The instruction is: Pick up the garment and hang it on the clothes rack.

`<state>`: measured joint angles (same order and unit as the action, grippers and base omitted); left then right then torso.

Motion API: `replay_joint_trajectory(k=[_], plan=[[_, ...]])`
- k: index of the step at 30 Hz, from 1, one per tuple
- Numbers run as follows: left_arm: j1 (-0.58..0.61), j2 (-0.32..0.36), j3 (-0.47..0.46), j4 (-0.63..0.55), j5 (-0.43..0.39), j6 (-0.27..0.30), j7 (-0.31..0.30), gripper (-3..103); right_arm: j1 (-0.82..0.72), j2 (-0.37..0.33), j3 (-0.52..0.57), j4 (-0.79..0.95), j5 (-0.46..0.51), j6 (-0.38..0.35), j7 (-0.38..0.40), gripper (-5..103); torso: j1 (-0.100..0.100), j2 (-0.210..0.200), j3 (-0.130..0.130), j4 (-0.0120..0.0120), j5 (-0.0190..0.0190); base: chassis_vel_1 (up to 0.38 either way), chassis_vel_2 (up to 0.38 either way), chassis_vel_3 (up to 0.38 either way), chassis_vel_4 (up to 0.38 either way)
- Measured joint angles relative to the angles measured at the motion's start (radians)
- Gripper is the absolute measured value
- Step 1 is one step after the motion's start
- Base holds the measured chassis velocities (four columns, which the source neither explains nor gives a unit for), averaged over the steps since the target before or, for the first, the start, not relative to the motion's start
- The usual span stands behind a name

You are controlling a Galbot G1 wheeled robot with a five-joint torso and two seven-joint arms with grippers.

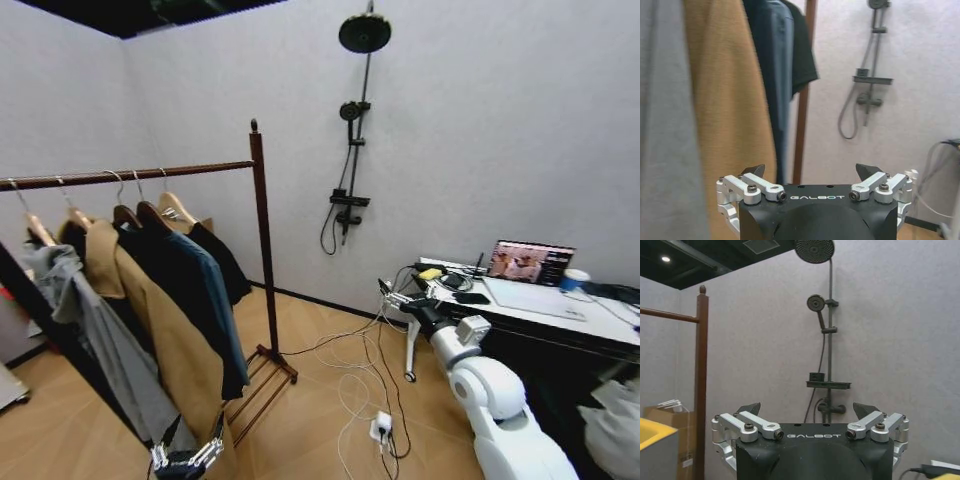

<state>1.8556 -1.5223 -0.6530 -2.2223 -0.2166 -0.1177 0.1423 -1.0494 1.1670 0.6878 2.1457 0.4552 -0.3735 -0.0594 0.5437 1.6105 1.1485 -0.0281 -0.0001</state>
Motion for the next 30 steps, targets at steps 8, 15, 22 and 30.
replay_joint_trajectory(k=[8, 15, 22, 30], plan=[[0.000, 0.000, 0.000, 0.000, 0.000, 0.000, 0.000, 100, -0.011, -0.005, 0.008, 0.006, 0.004, 0.001, -0.004, 100, 0.000, 0.000, 0.000, 0.0000, 0.0005, -0.037, -0.216, -0.223, -0.036], [0.000, 0.000, 0.000, 0.000, 0.000, 0.000, 0.000, 100, -0.017, -0.008, 0.017, 0.006, 0.014, 0.005, -0.011, 100, 0.000, 0.000, 0.000, -0.0001, -0.0002, -0.035, -0.212, -0.203, -0.042], [0.000, 0.000, 0.000, 0.000, 0.000, 0.000, 0.000, 100, -0.023, -0.007, 0.019, 0.000, 0.015, 0.011, -0.015, 100, 0.000, 0.000, 0.000, -0.0006, 0.0007, -0.028, -0.218, -0.215, -0.031], [0.000, 0.000, 0.000, 0.000, 0.000, 0.000, 0.000, 100, -0.027, -0.001, 0.015, -0.001, 0.011, 0.012, -0.020, 100, 0.000, 0.000, 0.000, -0.0002, -0.0001, 0.019, -0.167, -0.159, 0.022]])
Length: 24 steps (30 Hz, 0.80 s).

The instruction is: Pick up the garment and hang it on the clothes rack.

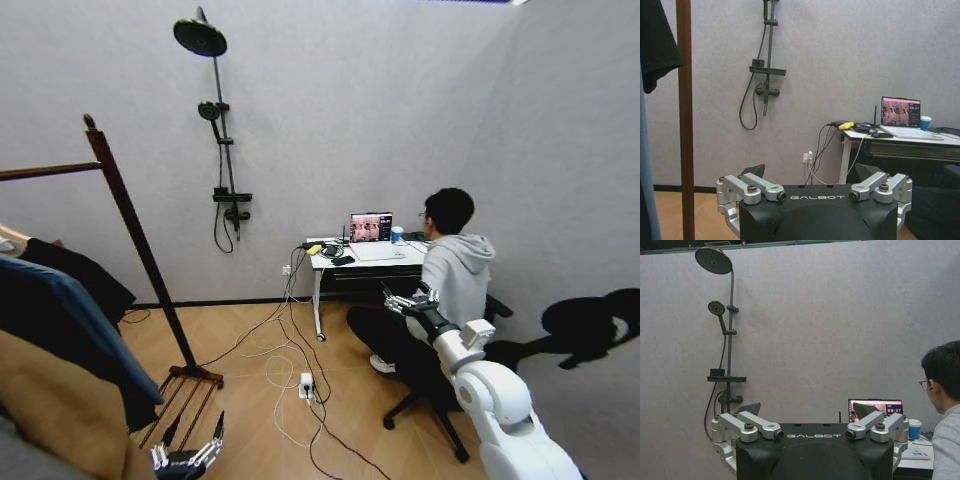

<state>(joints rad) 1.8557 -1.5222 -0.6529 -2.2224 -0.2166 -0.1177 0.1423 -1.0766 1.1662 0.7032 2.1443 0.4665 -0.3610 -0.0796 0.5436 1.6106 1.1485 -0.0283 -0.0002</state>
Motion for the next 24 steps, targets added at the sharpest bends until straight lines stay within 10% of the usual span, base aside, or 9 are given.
replay_joint_trajectory(k=[24], plan=[[0.000, 0.000, 0.000, 0.000, 0.000, 0.000, 0.000, 100, 0.003, 0.054, -0.055, -0.022, -0.050, 0.007, -0.012, 100, 0.000, 0.000, 0.000, -0.0001, 0.0003, 0.103, -0.108, -0.113, 0.105]])
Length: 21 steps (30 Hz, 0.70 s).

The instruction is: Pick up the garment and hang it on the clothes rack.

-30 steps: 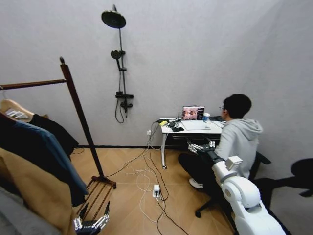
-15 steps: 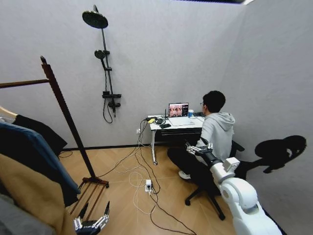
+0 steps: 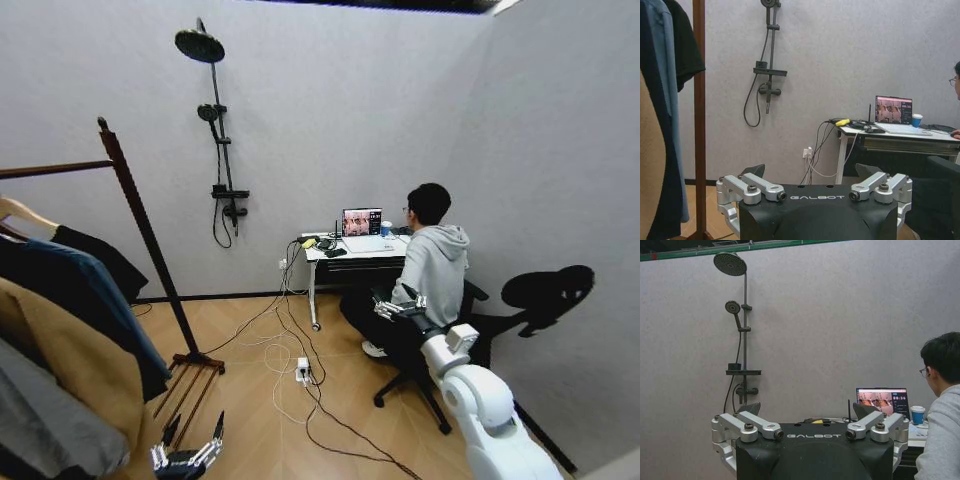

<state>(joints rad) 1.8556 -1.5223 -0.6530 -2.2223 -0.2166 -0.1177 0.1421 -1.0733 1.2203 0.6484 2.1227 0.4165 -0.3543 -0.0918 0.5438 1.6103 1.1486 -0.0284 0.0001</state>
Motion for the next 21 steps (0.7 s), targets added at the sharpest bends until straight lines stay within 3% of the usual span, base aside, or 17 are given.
replay_joint_trajectory(k=[21], plan=[[0.000, 0.000, 0.000, 0.000, 0.000, 0.000, 0.000, 100, 0.012, 0.032, -0.034, -0.010, -0.045, 0.000, -0.004, 100, 0.000, 0.000, 0.000, 0.0002, -0.0005, 0.220, -0.224, -0.222, 0.218]])
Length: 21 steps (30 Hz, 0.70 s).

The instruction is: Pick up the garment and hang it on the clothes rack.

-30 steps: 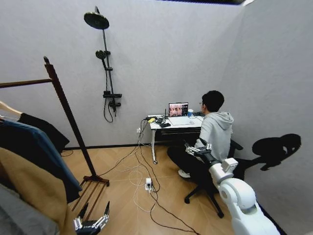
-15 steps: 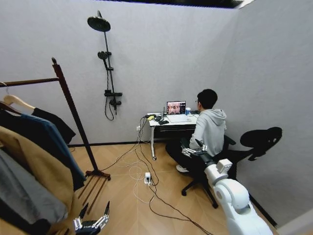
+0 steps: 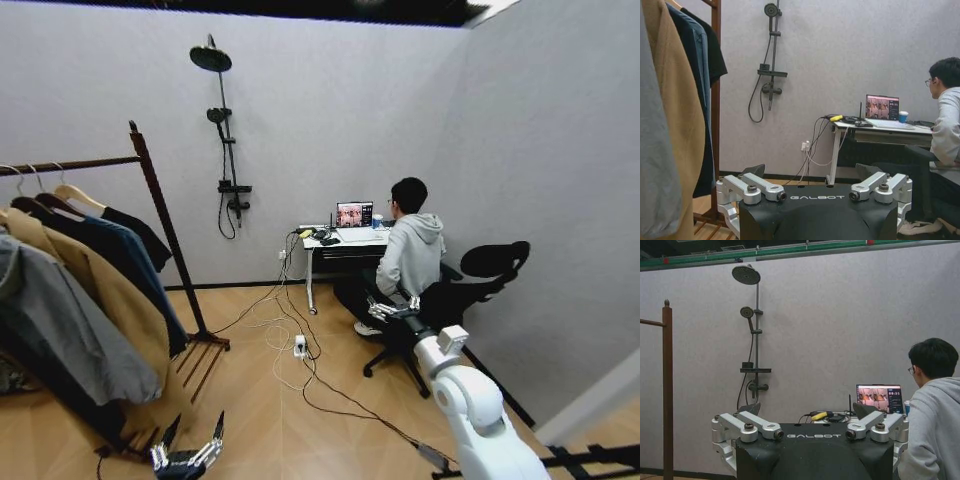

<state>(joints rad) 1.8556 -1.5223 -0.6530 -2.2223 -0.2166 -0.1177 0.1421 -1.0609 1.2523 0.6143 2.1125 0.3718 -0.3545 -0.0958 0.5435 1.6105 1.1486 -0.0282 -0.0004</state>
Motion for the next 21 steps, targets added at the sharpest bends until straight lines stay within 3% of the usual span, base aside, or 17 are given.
replay_joint_trajectory(k=[6, 9, 11, 21], plan=[[0.000, 0.000, 0.000, 0.000, 0.000, 0.000, 0.000, 100, 0.004, 0.014, -0.022, -0.001, -0.018, -0.004, 0.002, 100, 0.000, 0.000, 0.000, -0.0001, 0.0011, 0.226, -0.220, -0.214, 0.219], [0.000, 0.000, 0.000, 0.000, 0.000, 0.000, 0.000, 100, 0.006, 0.018, -0.027, 0.001, -0.022, -0.006, 0.002, 100, 0.000, 0.000, 0.000, 0.0001, -0.0005, 0.226, -0.236, -0.227, 0.243], [0.000, 0.000, 0.000, 0.000, 0.000, 0.000, 0.000, 100, 0.007, 0.020, -0.030, 0.001, -0.027, -0.008, 0.003, 100, 0.000, 0.000, 0.000, 0.0001, 0.0011, 0.236, -0.233, -0.223, 0.202], [0.000, 0.000, 0.000, 0.000, 0.000, 0.000, 0.000, 100, 0.010, 0.027, -0.043, 0.011, -0.039, -0.019, 0.007, 100, 0.000, 0.000, 0.000, 0.0000, -0.0001, 0.209, -0.210, -0.206, 0.216]])
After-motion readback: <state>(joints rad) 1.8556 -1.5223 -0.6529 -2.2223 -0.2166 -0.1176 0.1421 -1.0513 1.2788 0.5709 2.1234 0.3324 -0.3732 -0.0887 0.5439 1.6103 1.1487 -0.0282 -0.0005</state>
